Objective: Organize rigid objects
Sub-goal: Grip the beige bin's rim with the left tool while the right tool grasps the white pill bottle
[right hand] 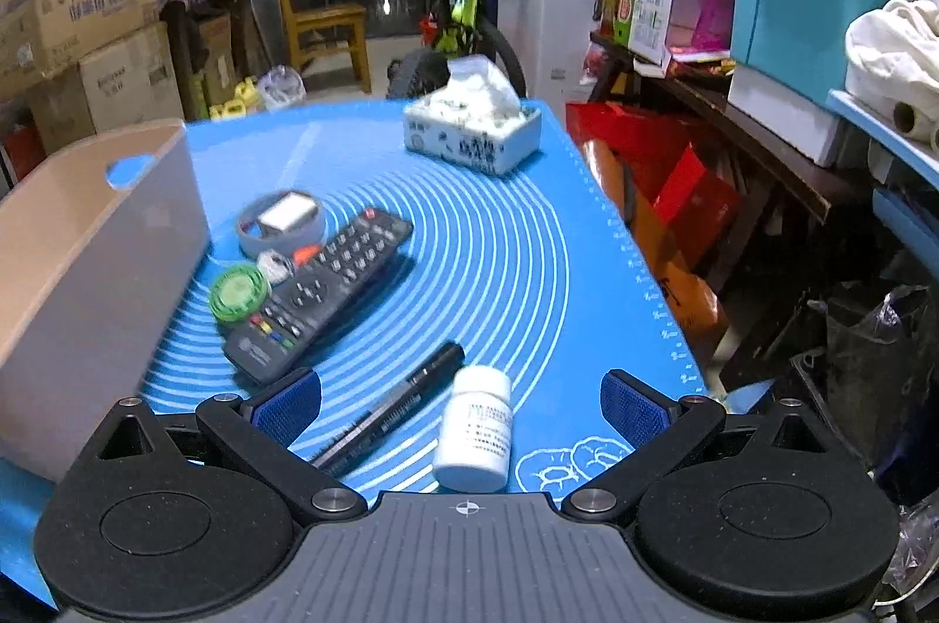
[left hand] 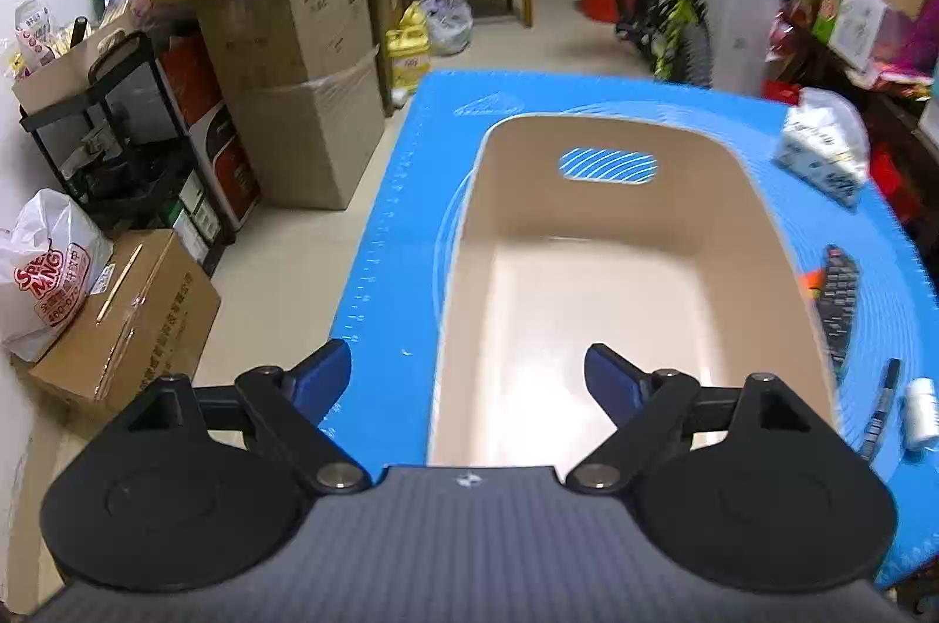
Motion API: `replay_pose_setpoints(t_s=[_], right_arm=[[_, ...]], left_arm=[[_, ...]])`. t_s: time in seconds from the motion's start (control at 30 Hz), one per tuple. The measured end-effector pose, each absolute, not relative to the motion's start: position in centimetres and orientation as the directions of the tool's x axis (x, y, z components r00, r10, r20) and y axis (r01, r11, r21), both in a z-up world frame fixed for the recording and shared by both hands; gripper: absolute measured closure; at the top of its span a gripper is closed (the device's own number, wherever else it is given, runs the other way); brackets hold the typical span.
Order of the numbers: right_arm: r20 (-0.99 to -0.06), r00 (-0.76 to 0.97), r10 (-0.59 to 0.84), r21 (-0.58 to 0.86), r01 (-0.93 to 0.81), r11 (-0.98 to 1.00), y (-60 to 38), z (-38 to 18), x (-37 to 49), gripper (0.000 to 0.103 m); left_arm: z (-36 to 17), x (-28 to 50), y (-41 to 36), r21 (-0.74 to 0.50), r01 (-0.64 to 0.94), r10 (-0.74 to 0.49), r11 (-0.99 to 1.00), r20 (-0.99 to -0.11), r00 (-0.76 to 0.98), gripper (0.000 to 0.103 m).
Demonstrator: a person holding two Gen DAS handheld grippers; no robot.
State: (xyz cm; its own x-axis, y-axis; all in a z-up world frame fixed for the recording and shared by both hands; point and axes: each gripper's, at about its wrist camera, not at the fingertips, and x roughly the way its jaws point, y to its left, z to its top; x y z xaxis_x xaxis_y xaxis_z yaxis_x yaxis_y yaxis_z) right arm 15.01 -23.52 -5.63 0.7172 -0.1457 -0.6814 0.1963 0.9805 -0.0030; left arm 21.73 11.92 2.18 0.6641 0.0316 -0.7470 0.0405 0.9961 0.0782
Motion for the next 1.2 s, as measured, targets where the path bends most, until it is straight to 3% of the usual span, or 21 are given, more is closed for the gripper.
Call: replay_pose_setpoints(t_s=[0.37, 0.47, 0.53, 0.73, 0.8, 0.87, 1.0, 1.07, 1.2], right_arm=[[-0.753, 0.639, -0.156, -0.032, 0.201, 0.979, -24.3, -9.5, 16.9, 0.002], [-0.765, 0.624, -0.157, -0.034, 0.204, 0.978, -24.4, -10.0, 17.4, 0.002], [-0.772, 0.615, -0.162, -0.039, 0.209, 0.977, -24.5, -10.3, 17.8, 0.003], [-0.782, 0.601, -0.168, -0.03, 0.232, 0.972, -24.7, -10.5, 18.7, 0.009], [-0.78, 0.6, -0.178, -0.037, 0.239, 0.97, -24.8, -10.5, 19.1, 0.011], [-0.786, 0.593, -0.177, -0.03, 0.249, 0.968, -25.1, -10.5, 19.4, 0.013], [-0.801, 0.572, -0.174, -0.017, 0.269, 0.963, -25.6, -10.7, 20.1, 0.018], [-0.81, 0.561, -0.169, -0.01, 0.276, 0.961, -25.8, -10.8, 20.5, 0.022], [-0.819, 0.551, -0.162, 0.0, 0.282, 0.959, -25.9, -11.2, 20.8, 0.031]], left_arm=[[-1.8, 25.4, 13.5, 0.057, 0.036, 0.026, 0.998, -0.815, 0.579, 0.018], [-2.5, 25.7, 13.7, 0.045, 0.047, 0.012, 0.998, -0.837, 0.547, 0.03], [-2.7, 25.9, 13.8, 0.029, 0.059, -0.007, 0.998, -0.845, 0.535, 0.031], [-2.6, 26.5, 13.7, 0.013, 0.068, -0.023, 0.998, -0.861, 0.507, 0.05], [-2.8, 26.7, 13.8, 0.018, 0.059, -0.013, 0.998, -0.871, 0.49, 0.072], [-3.3, 26.9, 14.0, 0.023, 0.044, 0.0, 0.999, -0.886, 0.463, 0.086], [-3.0, 27.2, 14.3, 0.014, 0.043, -0.007, 0.999, -0.889, 0.459, 0.088], [-2.9, 27.2, 14.3, -0.002, 0.05, -0.025, 0.999, -0.886, 0.463, 0.098], [-3.0, 27.3, 14.5, -0.024, 0.046, -0.042, 0.999, -0.888, 0.458, 0.098]])
